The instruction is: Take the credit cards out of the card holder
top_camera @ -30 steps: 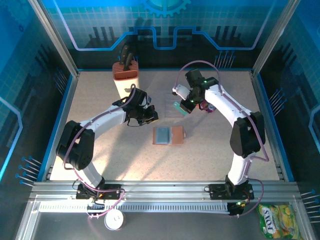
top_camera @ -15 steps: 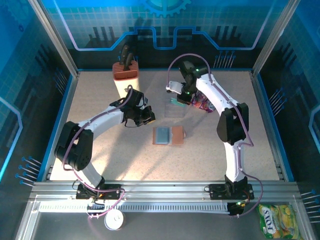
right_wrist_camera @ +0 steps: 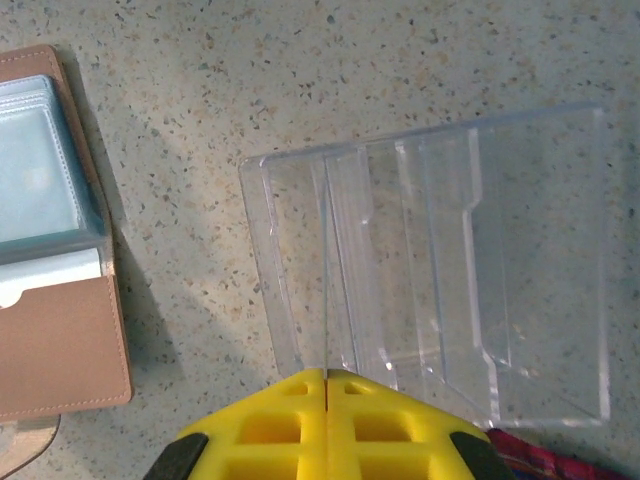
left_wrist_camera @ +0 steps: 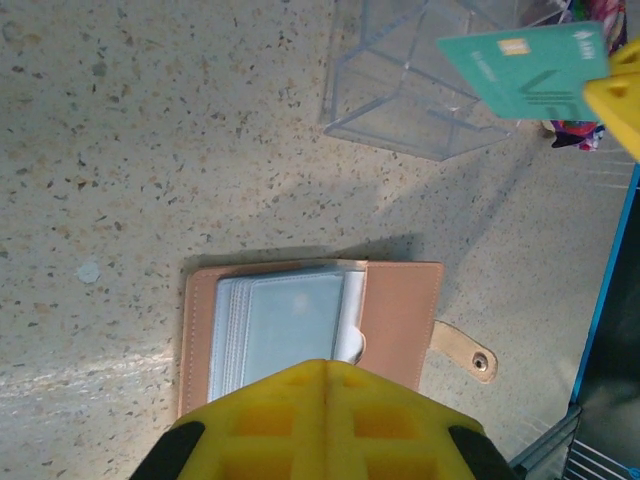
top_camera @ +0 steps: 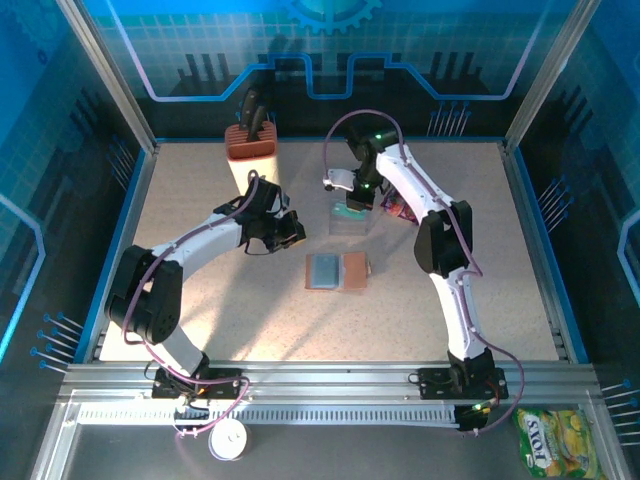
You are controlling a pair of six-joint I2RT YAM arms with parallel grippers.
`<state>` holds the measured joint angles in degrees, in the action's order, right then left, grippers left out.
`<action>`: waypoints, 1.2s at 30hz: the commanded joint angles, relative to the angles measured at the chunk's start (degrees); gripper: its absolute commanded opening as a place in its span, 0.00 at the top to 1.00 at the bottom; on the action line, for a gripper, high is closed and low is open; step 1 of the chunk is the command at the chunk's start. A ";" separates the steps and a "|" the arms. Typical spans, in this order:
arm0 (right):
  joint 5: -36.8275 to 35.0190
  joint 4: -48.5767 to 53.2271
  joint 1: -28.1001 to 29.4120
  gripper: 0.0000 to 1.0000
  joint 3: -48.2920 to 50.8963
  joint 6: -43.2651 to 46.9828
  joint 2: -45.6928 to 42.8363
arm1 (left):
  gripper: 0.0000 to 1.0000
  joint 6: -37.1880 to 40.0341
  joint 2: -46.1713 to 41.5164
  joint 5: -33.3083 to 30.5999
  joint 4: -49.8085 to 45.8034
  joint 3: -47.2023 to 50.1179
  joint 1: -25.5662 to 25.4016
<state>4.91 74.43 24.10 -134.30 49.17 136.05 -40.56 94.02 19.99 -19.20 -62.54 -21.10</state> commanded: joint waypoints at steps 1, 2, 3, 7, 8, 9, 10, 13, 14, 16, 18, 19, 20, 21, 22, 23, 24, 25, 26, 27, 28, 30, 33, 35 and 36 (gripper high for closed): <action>0.81 5.01 0.73 1.00 -3.31 2.01 2.54 | 0.96 -0.51 -0.57 1.37 0.53 0.03 0.70; 0.68 5.46 0.82 1.00 -3.58 2.29 2.96 | 0.96 -0.28 -0.66 1.29 0.32 0.05 0.86; 0.44 5.77 0.93 1.00 -3.60 2.64 3.28 | 0.96 -0.14 -0.74 1.20 0.17 0.21 1.01; 0.23 6.69 1.04 1.00 -3.82 3.29 4.35 | 0.96 -0.22 -1.19 1.28 0.17 1.00 1.51; 0.35 6.79 1.02 1.00 -3.86 3.47 4.42 | 0.96 -0.23 -1.37 1.20 0.20 1.15 1.50; 0.54 6.86 1.04 1.00 -3.76 3.49 4.53 | 0.96 -0.32 -1.47 1.10 0.22 1.28 1.57; 0.77 6.95 1.04 1.00 -3.62 3.73 4.66 | 0.96 -0.38 -1.55 1.03 0.29 1.37 1.54; 1.83 7.11 1.00 1.00 -3.27 4.18 4.98 | 0.96 -0.69 -1.32 0.87 0.48 1.29 1.59; 1.98 7.11 1.09 1.00 -3.17 4.18 5.10 | 0.96 -0.83 -1.23 0.88 0.65 1.37 1.59; 2.61 6.95 1.06 1.00 -2.68 4.43 5.25 | 0.96 -1.18 -1.04 0.93 1.08 1.35 1.59; 3.15 6.87 1.13 1.00 -2.29 4.42 5.49 | 0.96 -0.98 -0.85 0.86 0.81 1.05 1.59; 3.48 6.87 1.17 1.00 -2.12 4.45 5.68 | 0.96 -0.78 -0.84 0.72 0.43 0.79 1.61; 3.70 7.00 1.34 1.00 -2.02 4.50 5.80 | 0.96 -0.54 -0.85 0.67 0.12 0.53 1.75; 3.96 7.13 1.43 1.00 -1.74 4.47 5.91 | 0.96 -0.15 -0.91 0.57 -0.29 0.19 1.85; 4.23 6.98 1.64 1.00 -1.35 4.52 5.93 | 0.96 0.07 -1.09 0.49 -0.83 -0.15 2.07; 4.48 6.95 1.74 1.00 -0.87 4.52 5.77 | 0.96 0.46 -1.20 0.40 -1.26 -0.44 2.31; 4.95 6.95 1.76 1.00 -0.33 4.50 5.72 | 0.96 0.79 -1.37 0.32 -1.87 -0.79 2.46; 5.39 6.93 1.85 1.00 0.24 4.56 5.53 | 0.96 1.21 -1.46 0.31 -2.50 -1.12 2.68; 5.61 6.95 1.96 1.00 0.98 4.69 5.32 | 0.96 1.56 -1.59 0.23 -2.83 -1.31 2.88; 5.80 6.76 2.06 1.00 2.00 4.82 4.94 | 0.96 1.78 -1.73 0.14 -3.18 -1.42 3.15; 5.89 6.54 2.01 1.00 2.92 4.93 4.54 | 0.96 1.95 -1.81 0.06 -3.29 -1.44 3.33; 6.12 6.30 2.01 1.00 4.45 5.15 3.86 | 0.96 1.89 -2.00 0.05 -3.39 -1.36 3.83; 6.72 7.15 2.18 1.00 5.77 4.84 3.31 | 0.95 1.70 -1.83 0.30 -3.11 -1.18 4.13; 7.67 7.66 2.30 1.00 6.62 4.80 2.78 | 0.95 1.64 -1.43 0.66 -2.97 -1.18 4.14; 8.31 7.66 2.36 1.00 7.00 4.88 2.57 | 0.95 1.58 -1.15 0.71 -2.71 -1.10 4.14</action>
<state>10.94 78.67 25.45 -129.60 53.01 138.93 -40.07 94.00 19.94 -20.73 -62.19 -17.28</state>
